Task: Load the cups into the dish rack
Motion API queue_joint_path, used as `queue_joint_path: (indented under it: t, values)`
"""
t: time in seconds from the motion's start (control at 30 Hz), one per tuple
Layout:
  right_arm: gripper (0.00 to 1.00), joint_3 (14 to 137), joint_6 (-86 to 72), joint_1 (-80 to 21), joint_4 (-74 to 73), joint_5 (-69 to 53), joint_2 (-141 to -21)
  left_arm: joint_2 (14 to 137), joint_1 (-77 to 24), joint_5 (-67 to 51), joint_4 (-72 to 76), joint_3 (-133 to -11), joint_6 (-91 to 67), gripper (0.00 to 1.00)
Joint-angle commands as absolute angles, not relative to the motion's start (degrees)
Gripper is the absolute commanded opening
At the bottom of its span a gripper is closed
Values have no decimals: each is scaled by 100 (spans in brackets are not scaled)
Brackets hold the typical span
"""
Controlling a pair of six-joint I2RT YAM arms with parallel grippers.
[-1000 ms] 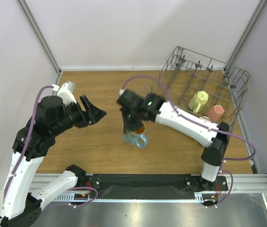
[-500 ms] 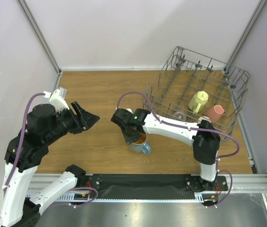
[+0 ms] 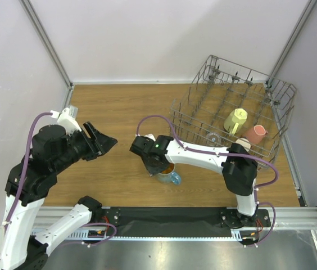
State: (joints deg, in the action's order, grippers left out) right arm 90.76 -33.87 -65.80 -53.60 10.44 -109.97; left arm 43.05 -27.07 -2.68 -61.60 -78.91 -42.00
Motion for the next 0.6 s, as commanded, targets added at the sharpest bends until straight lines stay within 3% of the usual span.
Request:
queue_joint_path:
  t: [0.0, 0.1, 0.37, 0.57]
  values:
    - [57, 9132, -3252, -6618, -5256, 1222, -10934, 4289, -2672, -158, -6144, -7831, -4333, 55]
    - [68, 9105, -3182, -6618, -5256, 1204, -10688, 4307, -2672, -97, -6187, -7866, -4368, 55]
    - [79, 9429, -3094, -6522, -5633, 1046, -9557, 4333, -2672, 306, -6459, -7893, -4579, 49]
    - [80, 9800, -3111, -6110, -6029, 1256, -8536, 4333, -2689, 54, -6197, -6982, -4869, 50]
